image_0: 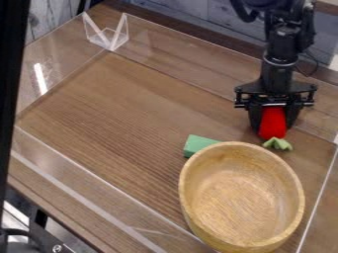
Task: Move the red object to the right side of the table
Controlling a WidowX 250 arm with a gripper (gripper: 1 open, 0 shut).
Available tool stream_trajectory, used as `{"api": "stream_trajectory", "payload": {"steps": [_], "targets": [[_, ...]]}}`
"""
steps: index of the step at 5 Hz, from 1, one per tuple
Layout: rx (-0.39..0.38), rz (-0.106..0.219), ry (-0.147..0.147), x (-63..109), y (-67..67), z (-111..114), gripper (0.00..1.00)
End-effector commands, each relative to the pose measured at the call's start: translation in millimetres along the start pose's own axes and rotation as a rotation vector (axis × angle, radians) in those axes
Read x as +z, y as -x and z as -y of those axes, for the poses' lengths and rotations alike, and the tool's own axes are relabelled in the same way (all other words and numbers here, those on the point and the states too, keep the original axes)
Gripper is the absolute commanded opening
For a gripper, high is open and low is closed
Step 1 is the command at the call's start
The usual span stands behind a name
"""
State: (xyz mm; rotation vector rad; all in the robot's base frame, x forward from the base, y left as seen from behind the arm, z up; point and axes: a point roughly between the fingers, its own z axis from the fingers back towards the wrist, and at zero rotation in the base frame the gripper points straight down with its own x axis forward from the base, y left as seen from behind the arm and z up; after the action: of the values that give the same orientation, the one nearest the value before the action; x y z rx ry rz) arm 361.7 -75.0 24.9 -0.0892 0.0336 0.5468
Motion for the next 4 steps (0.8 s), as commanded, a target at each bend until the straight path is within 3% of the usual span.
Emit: {"api": "stream_trajectory", "payload": {"steps": [1,2,3,4], "targets": [[0.029,0.065,0.079,56.1,-7.4,2,1.00],[0.066,0.096,0.146,105.0,-14.6,-6,1.00],[0.097,0.098,0.197,139.2,-17.4,-14,1.00],[0.111,0.118,0.217,160.1,-18.6,-23,1.00]]}}
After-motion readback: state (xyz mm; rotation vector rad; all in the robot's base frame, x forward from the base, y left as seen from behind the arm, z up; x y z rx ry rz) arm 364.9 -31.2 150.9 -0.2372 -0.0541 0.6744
